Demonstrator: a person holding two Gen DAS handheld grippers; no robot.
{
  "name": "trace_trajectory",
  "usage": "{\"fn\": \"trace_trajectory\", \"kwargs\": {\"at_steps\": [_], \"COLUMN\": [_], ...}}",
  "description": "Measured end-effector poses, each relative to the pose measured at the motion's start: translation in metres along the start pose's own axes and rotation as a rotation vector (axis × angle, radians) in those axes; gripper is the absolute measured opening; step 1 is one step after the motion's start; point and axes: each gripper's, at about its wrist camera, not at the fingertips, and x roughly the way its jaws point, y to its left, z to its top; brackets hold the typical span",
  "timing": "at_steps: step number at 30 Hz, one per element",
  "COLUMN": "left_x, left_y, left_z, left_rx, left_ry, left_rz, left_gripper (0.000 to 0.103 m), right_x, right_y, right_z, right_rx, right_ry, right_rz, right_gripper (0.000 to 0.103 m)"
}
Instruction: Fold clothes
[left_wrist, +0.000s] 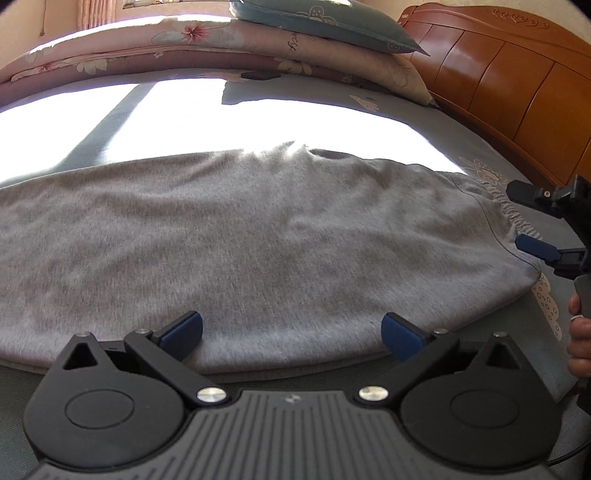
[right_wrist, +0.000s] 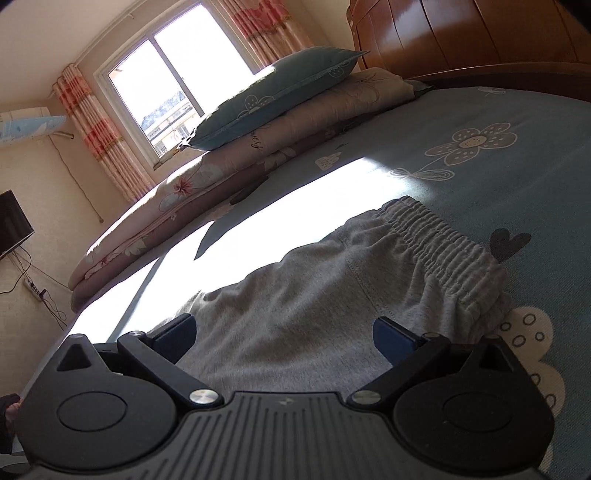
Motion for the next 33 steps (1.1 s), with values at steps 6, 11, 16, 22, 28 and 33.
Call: {"fn": "trace_trajectory", "kwargs": {"at_steps": [6, 11, 16, 22, 28, 33], "left_x": [0.004, 0.005, 0.007, 0.006, 0.006, 0.004], "left_y": [0.008, 0.007, 0.006, 0.011, 0.015, 0.017], "left_z": [0.001, 0.0, 0.0, 0.001, 0.002, 0.0], "left_rx": [-0.004, 0.034, 0.053, 0.034, 0.035, 0.04], "left_ry": [-0.002, 0.006, 0.009, 0.006, 0.006, 0.002], "left_rz": [-0.012, -0.015, -0.017, -0.04, -0.064, -0.081], "left_gripper": [0.102, 0.102, 0.102, 0.102, 0.102, 0.102], "right_x": [0.067, 0.094, 0.069, 0.109, 0.178, 0.174], "right_y": [0.022, -0.002, -0.029, 0.008, -0.001, -0.005], "right_z": [0.046, 0.049, 0.064, 0.091, 0.086, 0.103], "right_rx": [-0.071, -0.13, -0.008, 0.017, 0.025, 0.072], "right_ry": [0.137, 0.276, 0.253, 0.284, 0.38, 0.291], "right_rz": [0.108, -0.097, -0.074, 0.147, 0.105, 0.077], "right_gripper": [0.103, 0.103, 0.103, 0.103, 0.102, 0.103]}}
